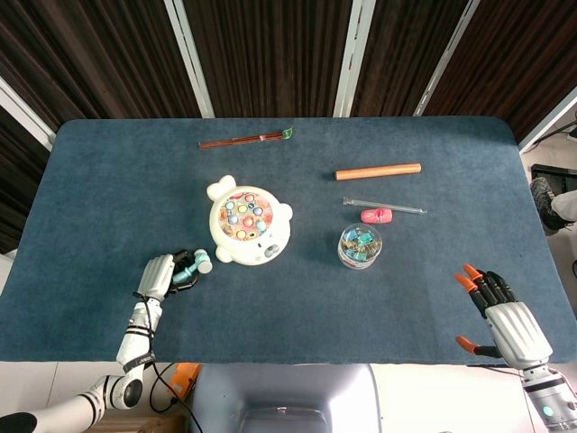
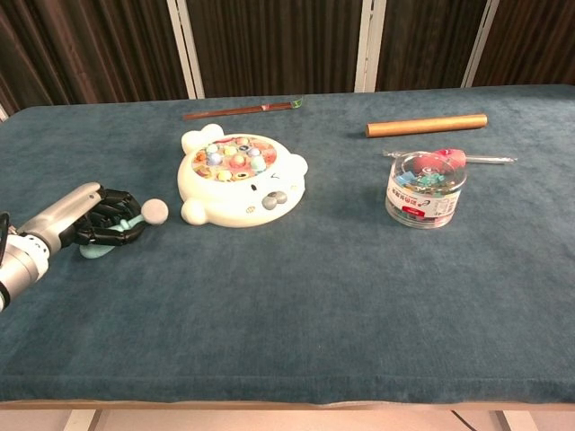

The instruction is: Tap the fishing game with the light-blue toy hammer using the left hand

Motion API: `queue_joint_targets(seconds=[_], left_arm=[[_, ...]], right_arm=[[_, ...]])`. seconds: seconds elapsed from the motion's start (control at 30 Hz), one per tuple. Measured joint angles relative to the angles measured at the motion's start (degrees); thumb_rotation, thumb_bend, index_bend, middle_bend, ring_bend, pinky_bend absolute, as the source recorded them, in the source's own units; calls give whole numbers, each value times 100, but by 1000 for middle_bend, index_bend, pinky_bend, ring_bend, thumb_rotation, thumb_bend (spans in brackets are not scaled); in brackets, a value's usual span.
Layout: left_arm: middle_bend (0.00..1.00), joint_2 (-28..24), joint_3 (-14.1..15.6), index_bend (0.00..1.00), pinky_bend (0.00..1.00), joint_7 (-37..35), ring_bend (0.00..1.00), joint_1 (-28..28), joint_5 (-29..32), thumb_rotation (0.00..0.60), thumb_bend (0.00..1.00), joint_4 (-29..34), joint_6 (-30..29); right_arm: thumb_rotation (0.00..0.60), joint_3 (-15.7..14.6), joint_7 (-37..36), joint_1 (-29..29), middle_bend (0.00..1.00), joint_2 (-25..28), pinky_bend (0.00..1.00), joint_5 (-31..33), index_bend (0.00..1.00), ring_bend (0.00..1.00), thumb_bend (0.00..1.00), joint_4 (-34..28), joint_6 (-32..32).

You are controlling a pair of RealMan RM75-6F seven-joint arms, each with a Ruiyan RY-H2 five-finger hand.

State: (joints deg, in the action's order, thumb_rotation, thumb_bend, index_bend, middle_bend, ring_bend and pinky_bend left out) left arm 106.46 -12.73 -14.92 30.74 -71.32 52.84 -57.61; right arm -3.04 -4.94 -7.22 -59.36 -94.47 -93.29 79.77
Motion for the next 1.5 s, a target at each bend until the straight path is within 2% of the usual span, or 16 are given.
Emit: queue_joint_targets(seconds=[0.57, 1.17, 1.5], left_arm=[[287, 178, -303, 470, 0, -129, 102, 181, 292, 450, 373, -453, 244], [276, 238, -260, 476, 0, -83, 89, 238, 194, 442, 371, -726, 169], [217, 231, -218, 459, 0, -146, 37, 264, 118, 424, 365, -782, 171]], right_arm=[[600, -21, -30, -20, 0, 10, 0, -23, 0, 0, 305, -9, -29], [600, -31, 0, -32, 0, 8, 0, -18, 0, 0, 305, -23, -57], [600, -29, -12, -31, 0, 20, 0, -13, 0, 0, 305, -26, -45]])
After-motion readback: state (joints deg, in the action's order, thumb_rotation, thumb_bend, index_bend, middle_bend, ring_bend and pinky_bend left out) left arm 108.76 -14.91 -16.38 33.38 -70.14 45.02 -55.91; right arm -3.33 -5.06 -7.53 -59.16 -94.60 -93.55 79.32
